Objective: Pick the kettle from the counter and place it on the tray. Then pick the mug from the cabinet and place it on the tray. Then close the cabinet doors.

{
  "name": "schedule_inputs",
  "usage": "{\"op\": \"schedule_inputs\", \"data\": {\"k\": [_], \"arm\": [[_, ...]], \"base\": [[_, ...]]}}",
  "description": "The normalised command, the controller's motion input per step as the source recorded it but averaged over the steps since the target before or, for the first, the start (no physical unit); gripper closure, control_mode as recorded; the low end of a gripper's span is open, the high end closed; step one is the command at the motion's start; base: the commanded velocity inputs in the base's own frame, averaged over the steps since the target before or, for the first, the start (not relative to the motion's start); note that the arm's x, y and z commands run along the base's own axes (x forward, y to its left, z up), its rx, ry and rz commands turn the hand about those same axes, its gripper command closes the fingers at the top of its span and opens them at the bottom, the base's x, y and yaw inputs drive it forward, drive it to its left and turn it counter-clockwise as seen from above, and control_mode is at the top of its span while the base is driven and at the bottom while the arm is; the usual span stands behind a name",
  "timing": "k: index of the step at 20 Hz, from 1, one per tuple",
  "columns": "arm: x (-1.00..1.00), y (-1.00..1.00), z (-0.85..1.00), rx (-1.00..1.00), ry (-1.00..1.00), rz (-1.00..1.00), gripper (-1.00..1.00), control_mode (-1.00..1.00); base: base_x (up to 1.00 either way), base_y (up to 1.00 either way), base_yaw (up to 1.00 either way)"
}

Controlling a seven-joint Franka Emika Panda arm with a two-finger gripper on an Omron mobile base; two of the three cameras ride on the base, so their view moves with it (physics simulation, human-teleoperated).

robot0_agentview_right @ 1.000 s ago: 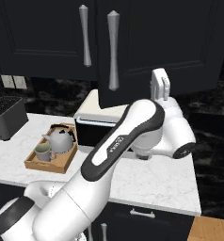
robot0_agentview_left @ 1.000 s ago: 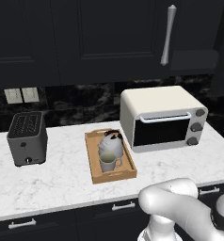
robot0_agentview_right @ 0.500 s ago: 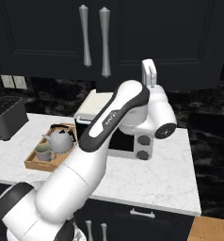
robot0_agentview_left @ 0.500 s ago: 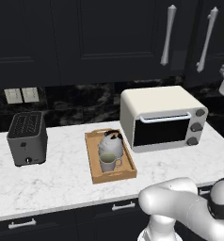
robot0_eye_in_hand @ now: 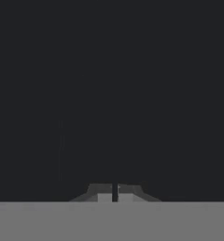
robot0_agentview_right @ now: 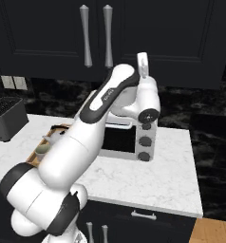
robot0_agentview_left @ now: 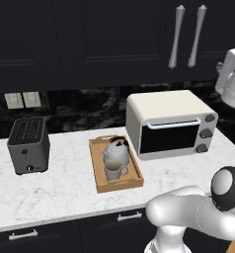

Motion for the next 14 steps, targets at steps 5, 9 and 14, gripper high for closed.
{"op": "schedule_inputs", "data": {"k": [5,9,14], "arm": [[0.69,0.22,0.05,0.00,0.05,-0.11,1.00,-1.00],[0.61,0.13,0.03,0.00,0.11,-0.11,1.00,-1.00],[0.63,0.01,0.00,0.00,0.11,-0.04,1.00,-1.00]], "base": [[0.00,0.00,0.00],[0.00,0.00,0.00],[0.00,0.00,0.00]]}}
